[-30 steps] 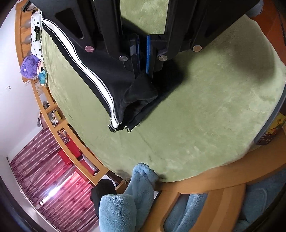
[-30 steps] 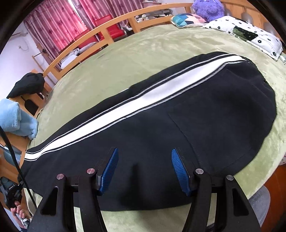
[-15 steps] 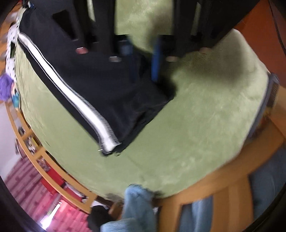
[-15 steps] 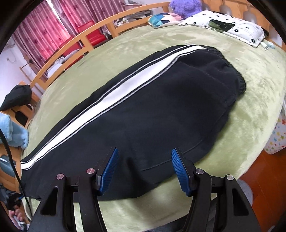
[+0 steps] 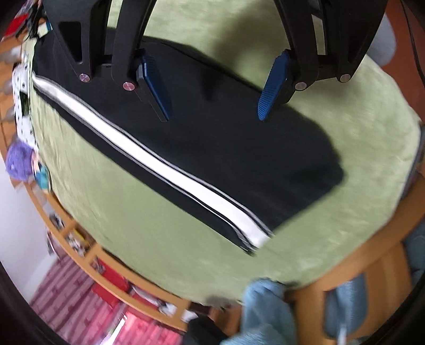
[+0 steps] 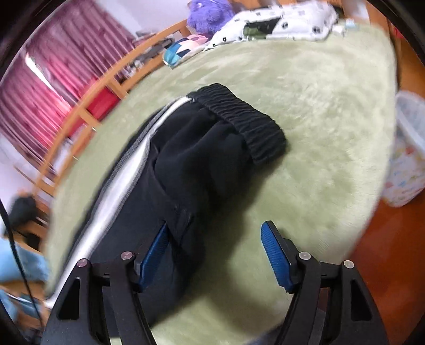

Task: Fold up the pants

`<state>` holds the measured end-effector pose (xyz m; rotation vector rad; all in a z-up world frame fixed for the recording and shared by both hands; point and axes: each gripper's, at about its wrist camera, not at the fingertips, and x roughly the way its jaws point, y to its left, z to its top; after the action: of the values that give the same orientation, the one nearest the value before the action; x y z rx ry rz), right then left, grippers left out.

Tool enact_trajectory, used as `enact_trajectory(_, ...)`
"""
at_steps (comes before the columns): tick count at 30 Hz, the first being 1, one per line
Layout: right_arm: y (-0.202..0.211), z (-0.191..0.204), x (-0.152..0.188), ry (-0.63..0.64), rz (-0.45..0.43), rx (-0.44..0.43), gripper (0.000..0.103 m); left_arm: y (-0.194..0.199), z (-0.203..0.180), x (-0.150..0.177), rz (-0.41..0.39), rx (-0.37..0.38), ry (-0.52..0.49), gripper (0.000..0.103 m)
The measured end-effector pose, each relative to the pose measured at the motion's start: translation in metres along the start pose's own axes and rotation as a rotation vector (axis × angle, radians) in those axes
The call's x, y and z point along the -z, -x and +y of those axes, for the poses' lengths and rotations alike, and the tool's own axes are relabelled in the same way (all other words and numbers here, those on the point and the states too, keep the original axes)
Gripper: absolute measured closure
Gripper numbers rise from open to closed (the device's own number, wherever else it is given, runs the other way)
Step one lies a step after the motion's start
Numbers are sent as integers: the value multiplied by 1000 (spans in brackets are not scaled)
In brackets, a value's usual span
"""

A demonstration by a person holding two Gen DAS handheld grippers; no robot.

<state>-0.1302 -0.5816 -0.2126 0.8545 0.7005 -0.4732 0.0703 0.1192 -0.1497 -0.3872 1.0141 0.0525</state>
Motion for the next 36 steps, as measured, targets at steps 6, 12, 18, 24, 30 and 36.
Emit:
enact_trajectory(6, -29, -13, -31, -98, -2, -144, 21, -6, -51, 11, 19, 14, -62, 38)
enact_trajectory(12, -75, -18, -54, -204, 55, -216, 22, -16, -83, 23, 49, 41, -79, 38)
enact_trajectory(18, -51, -6, -78, -46, -78, -199, 69, -16, -101, 29, 53, 39, -95, 38)
enact_trajectory(24, -17, 1, -103, 168, -165, -184, 69, -6, -96, 29, 21, 30, -85, 38)
enact_trajectory(30, -69, -48, -97, 7, 14, -74, 53, -9, -80, 29, 24, 19, -66, 38)
enact_trajectory(36, -49, -47, -94, 90, 22, 18, 40, -13, -63, 14, 1, -6, -80, 38)
